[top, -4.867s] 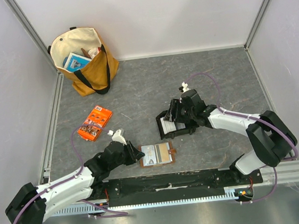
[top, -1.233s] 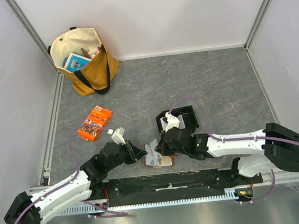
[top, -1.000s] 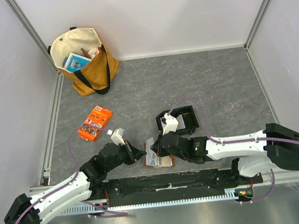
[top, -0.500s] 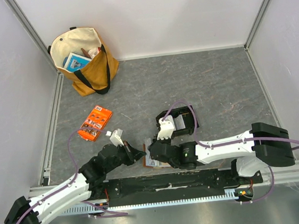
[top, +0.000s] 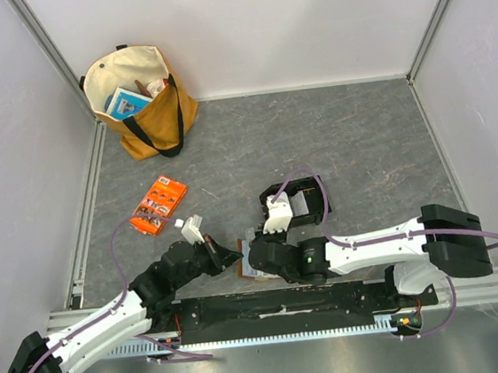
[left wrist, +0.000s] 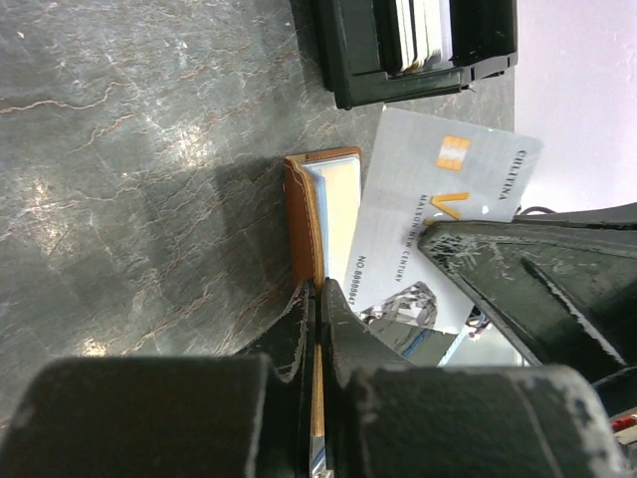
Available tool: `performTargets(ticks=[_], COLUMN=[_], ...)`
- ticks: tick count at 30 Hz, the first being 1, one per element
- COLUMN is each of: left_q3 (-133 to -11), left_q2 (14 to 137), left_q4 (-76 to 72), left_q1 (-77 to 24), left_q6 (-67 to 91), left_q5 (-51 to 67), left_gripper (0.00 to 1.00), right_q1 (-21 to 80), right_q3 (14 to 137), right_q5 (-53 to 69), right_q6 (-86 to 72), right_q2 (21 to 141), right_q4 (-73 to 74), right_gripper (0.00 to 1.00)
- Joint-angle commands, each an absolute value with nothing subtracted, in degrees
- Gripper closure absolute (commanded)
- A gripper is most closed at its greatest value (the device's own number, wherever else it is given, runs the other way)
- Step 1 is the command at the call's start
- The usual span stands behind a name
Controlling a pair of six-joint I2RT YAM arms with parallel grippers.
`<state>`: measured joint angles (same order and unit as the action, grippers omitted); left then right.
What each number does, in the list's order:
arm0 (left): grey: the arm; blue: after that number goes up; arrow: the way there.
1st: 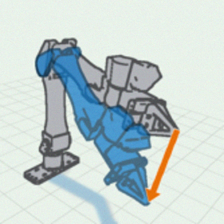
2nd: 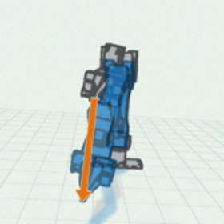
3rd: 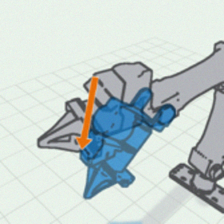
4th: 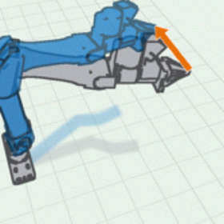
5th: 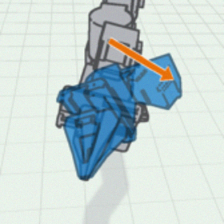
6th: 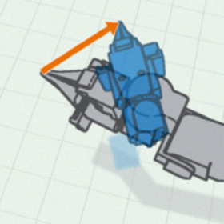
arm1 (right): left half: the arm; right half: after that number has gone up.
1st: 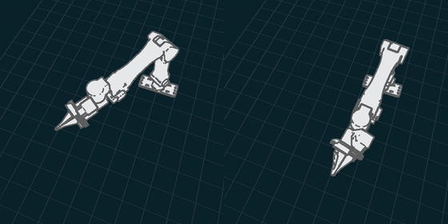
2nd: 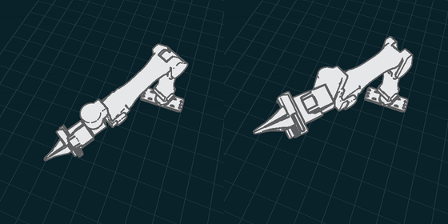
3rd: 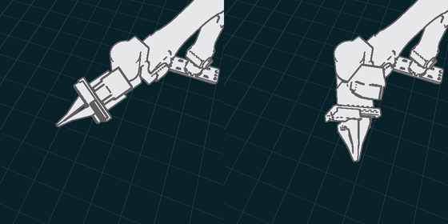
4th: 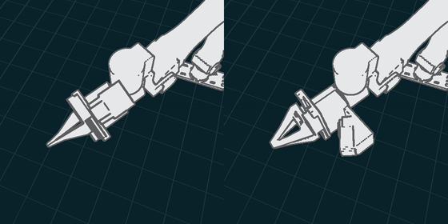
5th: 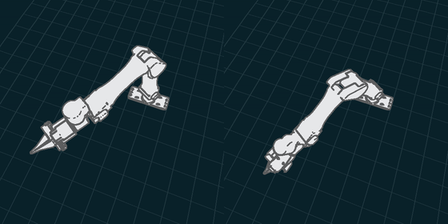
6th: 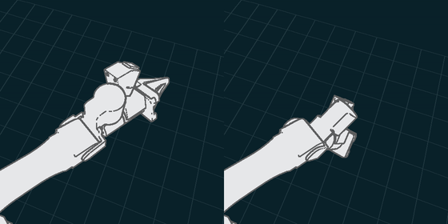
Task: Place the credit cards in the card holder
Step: Insert the credit card into the card slot.
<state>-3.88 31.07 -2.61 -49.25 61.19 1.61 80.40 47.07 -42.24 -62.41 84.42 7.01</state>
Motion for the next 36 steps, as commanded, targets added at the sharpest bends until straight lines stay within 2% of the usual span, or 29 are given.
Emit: performTargets(ticks=[1, 36], left_q3=[-3.69, -2.99], left_q2=[29.71, 26.72], left_q4=[-3.87, -1.76], left_q1=[-49.22, -49.22], left_q6=[63.89, 66.36], left_q5=[0.53, -2.02], left_gripper=[0.98, 0.98], right_q1=[80.68, 80.77], right_q3=[49.48, 49.66], right_q5=[-47.72, -46.94], right_q6=[-64.25, -65.30], right_q2=[81.30, 84.29], right_q4=[6.33, 3.43], right_gripper=[1.00, 1.00])
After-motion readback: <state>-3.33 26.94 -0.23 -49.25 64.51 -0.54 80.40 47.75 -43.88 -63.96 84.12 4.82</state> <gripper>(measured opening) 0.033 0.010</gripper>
